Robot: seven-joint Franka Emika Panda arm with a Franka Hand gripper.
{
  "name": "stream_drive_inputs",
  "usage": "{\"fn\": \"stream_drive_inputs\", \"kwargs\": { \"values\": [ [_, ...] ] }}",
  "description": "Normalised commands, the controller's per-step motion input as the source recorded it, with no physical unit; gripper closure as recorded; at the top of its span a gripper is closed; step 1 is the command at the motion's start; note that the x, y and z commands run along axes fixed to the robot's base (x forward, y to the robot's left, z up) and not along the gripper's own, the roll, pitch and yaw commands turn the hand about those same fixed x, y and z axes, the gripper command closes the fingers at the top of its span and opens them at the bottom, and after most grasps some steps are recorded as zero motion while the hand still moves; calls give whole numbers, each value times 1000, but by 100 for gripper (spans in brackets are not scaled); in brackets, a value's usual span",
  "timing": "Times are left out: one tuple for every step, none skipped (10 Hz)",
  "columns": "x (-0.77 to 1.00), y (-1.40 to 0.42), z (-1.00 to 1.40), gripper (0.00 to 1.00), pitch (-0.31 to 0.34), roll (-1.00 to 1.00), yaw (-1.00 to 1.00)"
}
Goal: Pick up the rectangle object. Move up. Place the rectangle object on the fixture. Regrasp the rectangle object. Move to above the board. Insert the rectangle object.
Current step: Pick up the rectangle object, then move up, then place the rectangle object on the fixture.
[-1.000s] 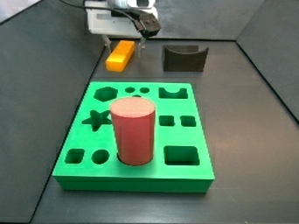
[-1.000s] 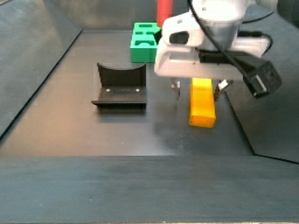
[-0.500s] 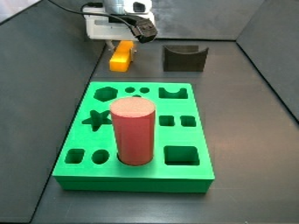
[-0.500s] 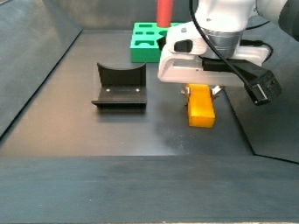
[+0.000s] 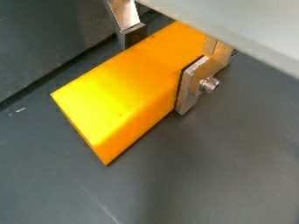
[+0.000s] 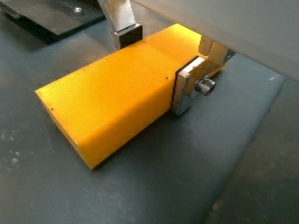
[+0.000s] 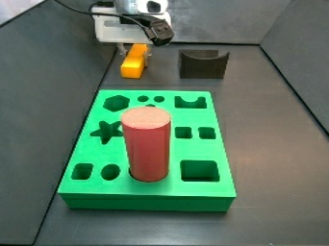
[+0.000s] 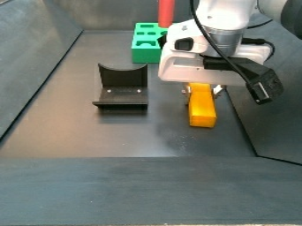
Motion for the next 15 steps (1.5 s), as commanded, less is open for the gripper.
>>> {"fn": "stream_drive_inputs", "kwargs": {
  "values": [
    [0, 0, 0, 100, 0, 0, 0],
    [0, 0, 0, 100, 0, 0, 0],
    [0, 0, 0, 100, 0, 0, 0],
    [0, 0, 0, 100, 0, 0, 0],
    [0, 0, 833, 100, 0, 0, 0],
    [-31, -24, 783, 100, 17, -10, -13],
    [-46, -30, 709, 100, 23, -18, -8],
    [-33, -24, 522, 100, 14, -34, 8],
    [-29, -20, 435, 100, 17, -43, 14],
    [-18, -19, 255, 100, 20, -62, 21],
    [0, 0, 1000, 100, 0, 0, 0],
    [7, 2, 1000, 100, -11, -15, 4],
    [-4, -3, 1000, 100, 6, -25, 6],
    [-8, -8, 1000, 100, 10, -42, 12],
    [-11, -13, 1000, 100, 14, -61, 20]
  ]
}}
